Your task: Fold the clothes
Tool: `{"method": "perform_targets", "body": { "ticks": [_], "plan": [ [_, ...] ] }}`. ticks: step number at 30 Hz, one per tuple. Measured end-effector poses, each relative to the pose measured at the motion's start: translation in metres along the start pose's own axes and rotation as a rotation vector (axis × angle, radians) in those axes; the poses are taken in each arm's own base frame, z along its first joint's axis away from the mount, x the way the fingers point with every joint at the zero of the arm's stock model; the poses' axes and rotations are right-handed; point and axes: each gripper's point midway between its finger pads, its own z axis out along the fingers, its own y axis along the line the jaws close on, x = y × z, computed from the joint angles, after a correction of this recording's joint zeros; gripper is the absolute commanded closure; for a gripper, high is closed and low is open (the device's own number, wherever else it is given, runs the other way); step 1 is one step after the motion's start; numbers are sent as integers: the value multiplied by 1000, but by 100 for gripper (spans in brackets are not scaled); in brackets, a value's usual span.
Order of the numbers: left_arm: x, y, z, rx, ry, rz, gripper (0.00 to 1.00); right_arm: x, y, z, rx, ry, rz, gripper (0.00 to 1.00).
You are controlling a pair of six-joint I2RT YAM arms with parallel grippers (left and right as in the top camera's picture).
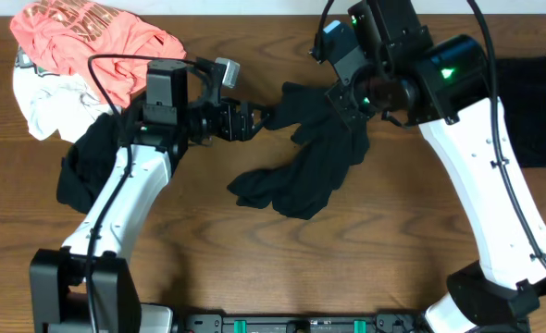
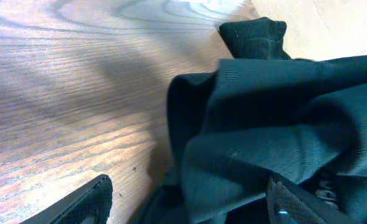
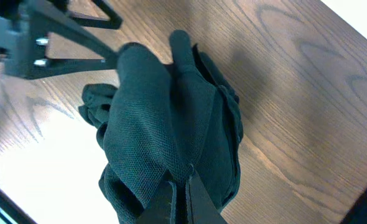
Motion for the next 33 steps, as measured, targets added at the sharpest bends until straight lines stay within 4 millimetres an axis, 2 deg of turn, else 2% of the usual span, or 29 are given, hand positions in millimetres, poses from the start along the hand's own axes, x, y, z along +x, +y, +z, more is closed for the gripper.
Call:
{"method": "perform_targets", "body": {
  "ticks": [11, 16, 20, 25, 28, 33],
  "plan": [
    [0, 6, 7, 4, -2, 5, 21, -1, 4, -6, -19, -15, -2, 99],
    [-16, 2, 6, 18, -59, 43, 21, -19, -2, -9, 9, -91, -8, 99],
    [-22, 1, 6, 23, -79, 33, 21, -39, -16, -30, 66, -186, 0, 99],
    [-23, 6, 1, 15, -85, 7, 21, -58, -48, -77, 160, -322, 51, 99],
    [-28, 16, -12, -12, -106, -31, 21, -58, -65, -100, 217, -367, 112, 99],
    [-42, 20, -51, -62, -174, -56, 21, -46, -76, -127, 290, -398, 256, 99]
  ]
}}
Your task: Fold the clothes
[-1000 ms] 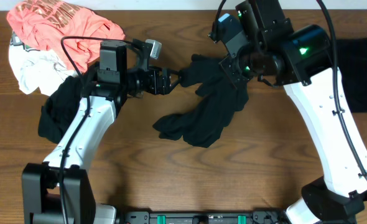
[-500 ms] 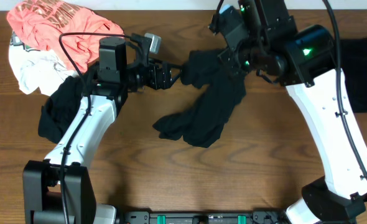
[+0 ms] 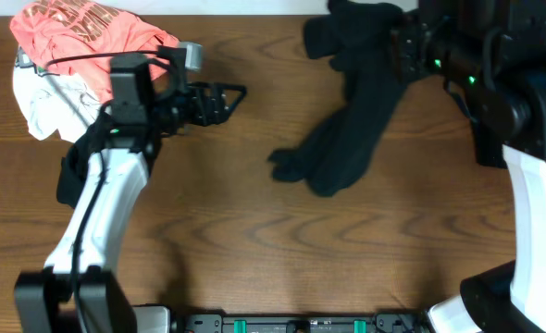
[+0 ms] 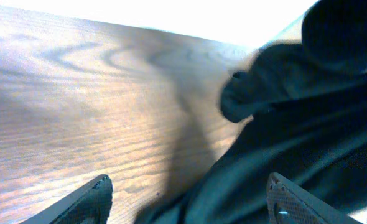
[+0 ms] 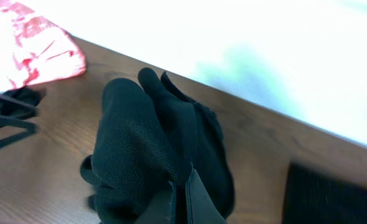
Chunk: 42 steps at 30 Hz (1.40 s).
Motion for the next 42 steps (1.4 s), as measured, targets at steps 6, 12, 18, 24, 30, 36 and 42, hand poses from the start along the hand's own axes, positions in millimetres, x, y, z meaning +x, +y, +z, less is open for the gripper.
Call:
{"method": "perform_targets", "body": {
  "ticks": [6, 12, 18, 24, 30, 36, 42],
  "plan": [
    [-16, -20, -30, -6, -62, 32, 21, 15, -15, -8, 105, 45, 155, 99],
    [-11, -17, -33, -20, -45, 5, 21, 16, -19, 24, 151, 66, 257, 99],
    [1, -11, -34, -47, -4, -26, 21, 14, -5, 99, 111, 101, 291, 99],
    [11, 4, -42, -89, 26, -83, 21, 28, 17, 190, 39, 160, 305, 54],
    [25, 7, -44, -104, 73, -97, 21, 41, 26, 218, 4, 197, 255, 18],
    [43, -6, -34, -82, 146, -88, 21, 66, 21, 186, 17, 317, 225, 12],
    [83, -41, -12, -33, 296, -17, 21, 106, -6, 140, 61, 503, 259, 12]
  ]
}}
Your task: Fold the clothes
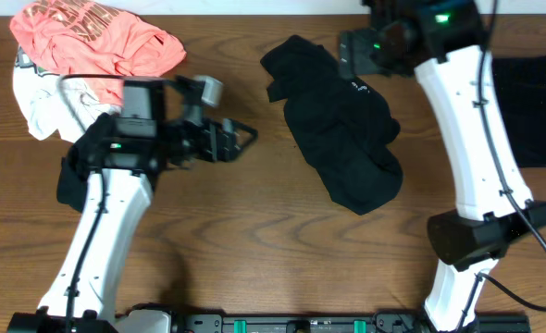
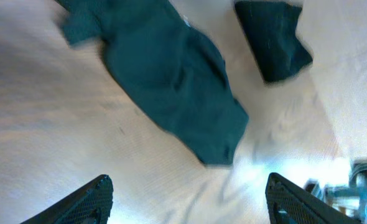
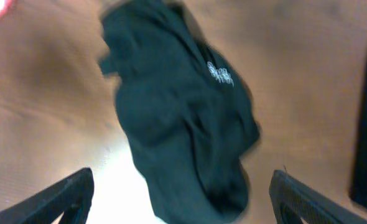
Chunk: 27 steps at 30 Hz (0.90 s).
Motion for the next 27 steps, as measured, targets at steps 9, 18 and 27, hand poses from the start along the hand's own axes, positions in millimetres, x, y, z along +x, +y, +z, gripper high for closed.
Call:
{"method": "perform_targets", "body": {
  "ticks": [9, 18, 27],
  "plan": [
    [55, -52, 43, -27, 201, 174, 21, 33, -60, -7, 72, 160, 117, 12],
    [75, -86, 88, -100, 219, 407, 22, 33, -77, -7, 41, 172, 145, 14],
    [86, -78, 153, -152, 220, 493, 22, 34, -77, -7, 31, 177, 135, 16]
  ]
}}
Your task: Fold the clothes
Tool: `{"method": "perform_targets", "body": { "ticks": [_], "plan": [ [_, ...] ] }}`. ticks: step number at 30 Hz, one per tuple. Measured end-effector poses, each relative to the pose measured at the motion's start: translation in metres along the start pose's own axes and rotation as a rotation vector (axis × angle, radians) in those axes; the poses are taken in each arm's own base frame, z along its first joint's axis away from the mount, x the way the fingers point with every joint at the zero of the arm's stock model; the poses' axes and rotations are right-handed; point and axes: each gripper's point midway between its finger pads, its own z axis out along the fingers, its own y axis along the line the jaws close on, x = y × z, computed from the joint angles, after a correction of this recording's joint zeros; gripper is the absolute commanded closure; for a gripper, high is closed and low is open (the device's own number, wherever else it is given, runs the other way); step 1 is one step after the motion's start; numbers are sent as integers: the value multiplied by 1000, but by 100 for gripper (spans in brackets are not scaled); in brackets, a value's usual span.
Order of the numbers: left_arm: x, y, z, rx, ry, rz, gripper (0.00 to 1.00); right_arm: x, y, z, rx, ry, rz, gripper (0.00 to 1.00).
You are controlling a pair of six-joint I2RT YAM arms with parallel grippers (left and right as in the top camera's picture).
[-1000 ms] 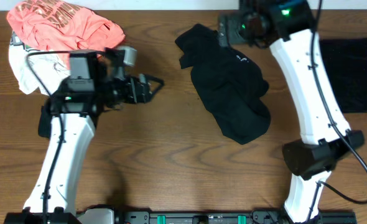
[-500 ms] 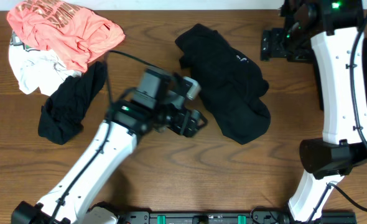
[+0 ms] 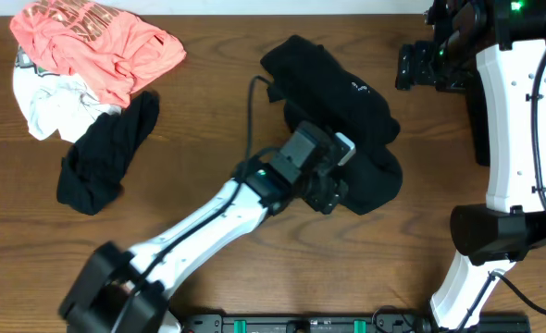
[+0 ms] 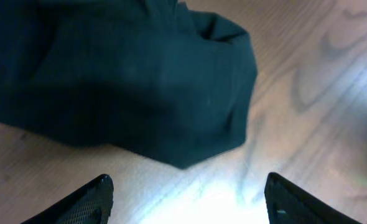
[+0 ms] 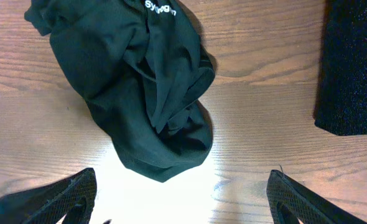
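A crumpled black garment (image 3: pixel 338 111) with a small white print lies on the table right of centre. My left gripper (image 3: pixel 336 192) is at its near end, low over the wood, and is open. In the left wrist view the garment (image 4: pixel 121 74) fills the top, and nothing sits between the fingertips (image 4: pixel 84 199). My right gripper (image 3: pixel 421 69) hangs open, high over the back right. Its wrist view looks down on the garment (image 5: pixel 140 81) from well above.
A pile at the back left holds a coral shirt (image 3: pixel 93 42), a white garment (image 3: pixel 46 102) and another black garment (image 3: pixel 106 153). A folded black item (image 5: pixel 351 62) lies at the right edge, partly under my right arm.
My left gripper was left of the black garment and is now at its near end. My right gripper has moved from over the garment's back end to the back right. The garment lies as before.
First my right gripper was shut on the black garment, holding it up mid-table, with the left gripper open at its edge. Then the right held it farther back right and the left had drawn away. Later it lay released on the table, both grippers open, as now.
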Motion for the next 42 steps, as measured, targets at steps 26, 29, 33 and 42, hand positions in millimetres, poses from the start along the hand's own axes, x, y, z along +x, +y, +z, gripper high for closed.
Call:
{"method": "perform_targets", "body": {
  "ticks": [26, 29, 33, 42],
  "plan": [
    [-38, 15, 24, -104, -170, -58, 22, 12, -30, 92, -27, 139, 86, 12],
    [-42, 11, 24, -109, -188, -61, 22, 18, -29, 108, -35, 161, 80, 12],
    [-42, 4, 27, -118, -194, -59, 22, 27, -28, 124, -48, 192, 78, 12],
    [-22, 2, 58, -130, -134, -65, 22, 31, -26, 129, -67, 203, 57, 12]
  ]
}}
